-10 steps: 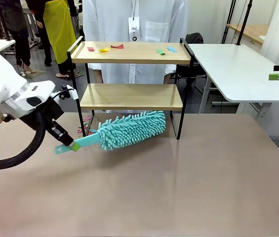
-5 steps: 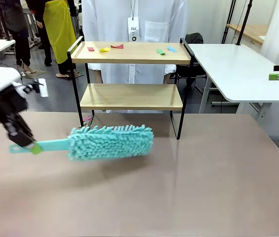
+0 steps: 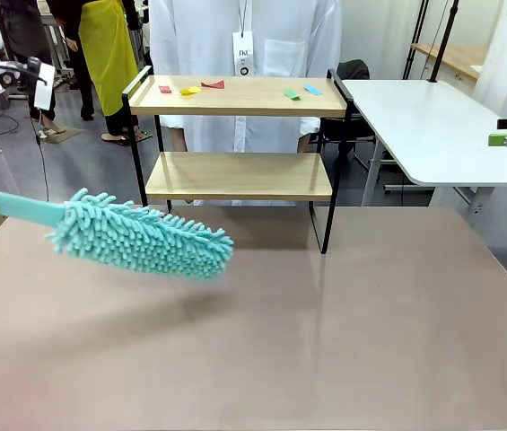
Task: Clean the shelf.
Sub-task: Clean the specific section of the Shelf indicated by the human with the Duster.
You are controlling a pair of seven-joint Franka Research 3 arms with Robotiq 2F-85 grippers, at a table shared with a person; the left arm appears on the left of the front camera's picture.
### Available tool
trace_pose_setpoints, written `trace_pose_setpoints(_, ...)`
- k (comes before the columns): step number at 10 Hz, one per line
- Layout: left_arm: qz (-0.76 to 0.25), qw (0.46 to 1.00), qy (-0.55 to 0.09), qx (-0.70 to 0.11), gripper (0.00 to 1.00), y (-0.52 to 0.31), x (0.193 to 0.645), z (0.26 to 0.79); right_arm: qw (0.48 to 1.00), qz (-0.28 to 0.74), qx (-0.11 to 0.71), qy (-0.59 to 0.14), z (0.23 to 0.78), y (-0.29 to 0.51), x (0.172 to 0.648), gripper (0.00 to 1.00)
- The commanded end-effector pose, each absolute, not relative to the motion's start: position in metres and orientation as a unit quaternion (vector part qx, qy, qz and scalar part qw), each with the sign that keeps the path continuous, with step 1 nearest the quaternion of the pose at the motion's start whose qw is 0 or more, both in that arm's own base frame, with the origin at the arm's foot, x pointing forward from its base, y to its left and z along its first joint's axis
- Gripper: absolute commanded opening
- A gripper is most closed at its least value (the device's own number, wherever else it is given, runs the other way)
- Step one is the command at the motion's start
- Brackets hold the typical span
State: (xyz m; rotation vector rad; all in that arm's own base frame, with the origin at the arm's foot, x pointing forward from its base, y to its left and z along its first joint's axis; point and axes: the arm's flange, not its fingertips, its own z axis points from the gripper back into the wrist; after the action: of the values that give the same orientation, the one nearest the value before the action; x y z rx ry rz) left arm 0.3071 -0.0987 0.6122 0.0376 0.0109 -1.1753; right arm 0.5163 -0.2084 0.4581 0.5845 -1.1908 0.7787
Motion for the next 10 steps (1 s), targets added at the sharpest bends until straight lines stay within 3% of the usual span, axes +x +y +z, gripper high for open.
trace_pose_setpoints(1, -0.565, 0.821, 0.048, 0.069, 0.13, -0.107, 0.315, 0.631, 0.718, 0.353, 0.263, -0.539, 0.460, -0.207, 0.516, 1.00)
trace_pose_setpoints(4, -0.590, 0.800, 0.047, 0.101, 0.13, -0.124, 0.297, 0.662, 0.718, 0.353, 0.263, -0.539, 0.460, -0.207, 0.516, 1.00)
trace_pose_setpoints(5, -0.576, 0.811, 0.054, 0.086, 0.13, -0.116, 0.307, 0.641, 0.718, 0.353, 0.263, -0.539, 0.460, -0.207, 0.516, 1.00)
trace_pose_setpoints(10, -0.576, 0.811, 0.054, 0.086, 0.13, -0.116, 0.307, 0.641, 0.718, 0.353, 0.263, -0.539, 0.460, -0.207, 0.516, 1.00)
